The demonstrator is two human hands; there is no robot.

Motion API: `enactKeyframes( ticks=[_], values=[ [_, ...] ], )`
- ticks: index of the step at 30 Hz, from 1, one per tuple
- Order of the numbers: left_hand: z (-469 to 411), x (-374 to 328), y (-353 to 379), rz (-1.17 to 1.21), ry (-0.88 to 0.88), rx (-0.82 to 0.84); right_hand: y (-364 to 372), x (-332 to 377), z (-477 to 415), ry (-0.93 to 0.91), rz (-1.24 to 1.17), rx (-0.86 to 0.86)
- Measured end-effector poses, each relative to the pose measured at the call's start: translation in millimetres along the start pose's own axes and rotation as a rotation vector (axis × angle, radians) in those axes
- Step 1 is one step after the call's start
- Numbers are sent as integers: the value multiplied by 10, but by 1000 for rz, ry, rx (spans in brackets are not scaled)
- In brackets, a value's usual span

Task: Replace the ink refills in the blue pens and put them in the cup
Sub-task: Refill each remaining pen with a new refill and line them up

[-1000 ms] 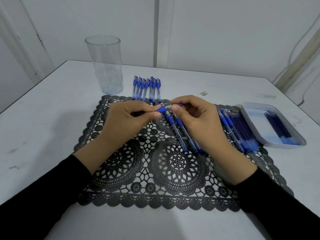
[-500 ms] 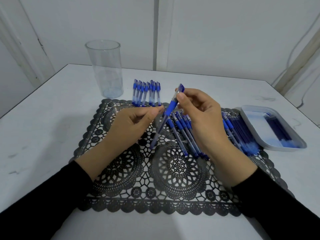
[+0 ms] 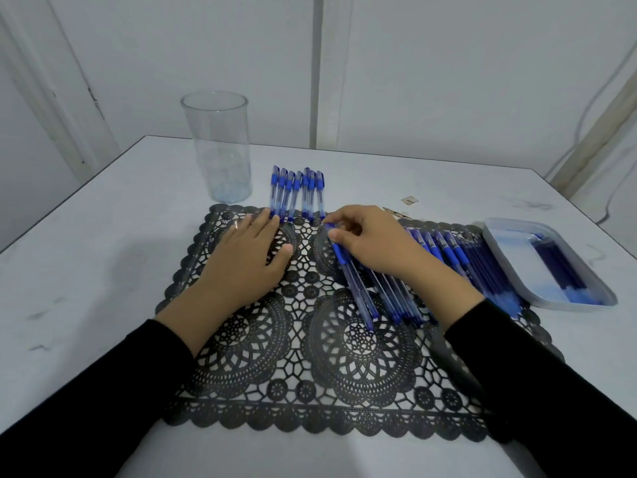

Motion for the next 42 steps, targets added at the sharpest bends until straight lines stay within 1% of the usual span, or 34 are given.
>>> enactKeyframes(
  ticks=[7,14,17,19,22,27,33,38,42],
  values=[
    [-9,15,45,-44,-34,56,119,-52,-92,-5,166,98],
    [-21,10,51,-68,-40,96,86,-165,-83,-37,223,83],
    [-95,-34,-2,-60,-1,54,60,-179,-110,-62,252,86],
    [-169,-64,-63,-30,28,4,19,-153,-172,-84,213,41],
    [-294,-75,-134,3,59,-54,-39,-123,-314,-63,151,-44],
    [-497,-13,-150,20,68,-63,-13,-149,-656,7,136,-145],
    [-567,17,-108,15,73,-48,59,-236,-962,72,167,-169],
    [-596,73,-18,36,40,10,124,-232,-1034,101,198,-161],
    [-617,101,17,31,48,12,119,-239,-1031,126,209,-173]
  ],
)
Point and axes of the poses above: each hand's wrist, its own z-axis away from the middle knuckle, its own y-axis out of the palm, x = y × z, the point moved 7 cm from there along -z, towards the middle knuckle, and after that the axes turned 4 degrees about z, right-handed, at the moved point
